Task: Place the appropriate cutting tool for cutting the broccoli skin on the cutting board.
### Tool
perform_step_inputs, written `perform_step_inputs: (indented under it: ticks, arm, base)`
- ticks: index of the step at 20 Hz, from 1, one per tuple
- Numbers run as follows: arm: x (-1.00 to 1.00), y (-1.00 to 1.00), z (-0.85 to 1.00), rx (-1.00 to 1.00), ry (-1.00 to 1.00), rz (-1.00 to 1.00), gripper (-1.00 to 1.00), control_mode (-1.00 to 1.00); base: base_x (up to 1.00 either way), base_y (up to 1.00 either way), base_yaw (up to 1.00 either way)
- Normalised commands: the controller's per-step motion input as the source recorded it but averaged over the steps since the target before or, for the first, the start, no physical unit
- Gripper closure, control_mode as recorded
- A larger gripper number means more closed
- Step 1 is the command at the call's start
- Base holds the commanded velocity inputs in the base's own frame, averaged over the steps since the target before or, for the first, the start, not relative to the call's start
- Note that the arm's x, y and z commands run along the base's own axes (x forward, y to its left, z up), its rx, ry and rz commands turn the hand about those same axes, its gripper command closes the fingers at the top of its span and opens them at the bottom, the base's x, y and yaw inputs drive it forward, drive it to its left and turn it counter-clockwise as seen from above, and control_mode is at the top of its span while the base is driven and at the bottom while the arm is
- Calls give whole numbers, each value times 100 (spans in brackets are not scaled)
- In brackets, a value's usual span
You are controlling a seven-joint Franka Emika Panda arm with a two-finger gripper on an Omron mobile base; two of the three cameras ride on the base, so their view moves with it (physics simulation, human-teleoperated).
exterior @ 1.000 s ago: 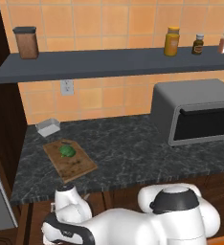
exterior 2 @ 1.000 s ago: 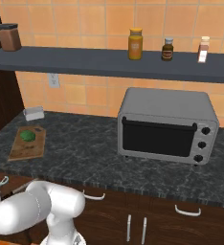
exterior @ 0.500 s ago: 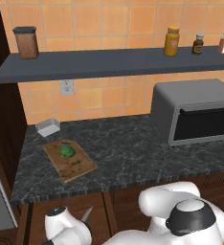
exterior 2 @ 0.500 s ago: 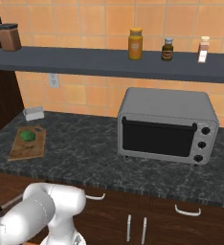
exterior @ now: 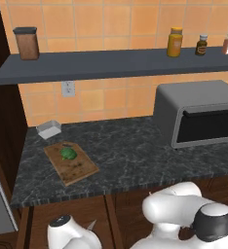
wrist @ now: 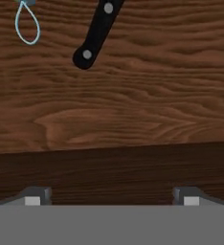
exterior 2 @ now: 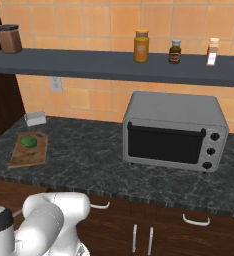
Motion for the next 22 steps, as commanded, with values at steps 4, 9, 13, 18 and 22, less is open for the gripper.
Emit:
perform_step_inputs:
  ticks: [4, 9, 13, 18, 22]
  arm:
    - [22, -24, 33, 0, 0, 0, -100, -100]
    - [25, -15, -5, -2, -6, 0, -100, -100]
    - [54, -25, 0, 0, -16, 0, -100, -100]
    - [17, -22, -18, 0, -6, 0, -100, -100]
    - [16, 0, -26, 0, 0, 0, -100, -100]
  base:
    - [0, 0, 0]
    - [0, 0, 0]
    - [0, 0, 0]
    - [0, 0, 0]
    - [0, 0, 0]
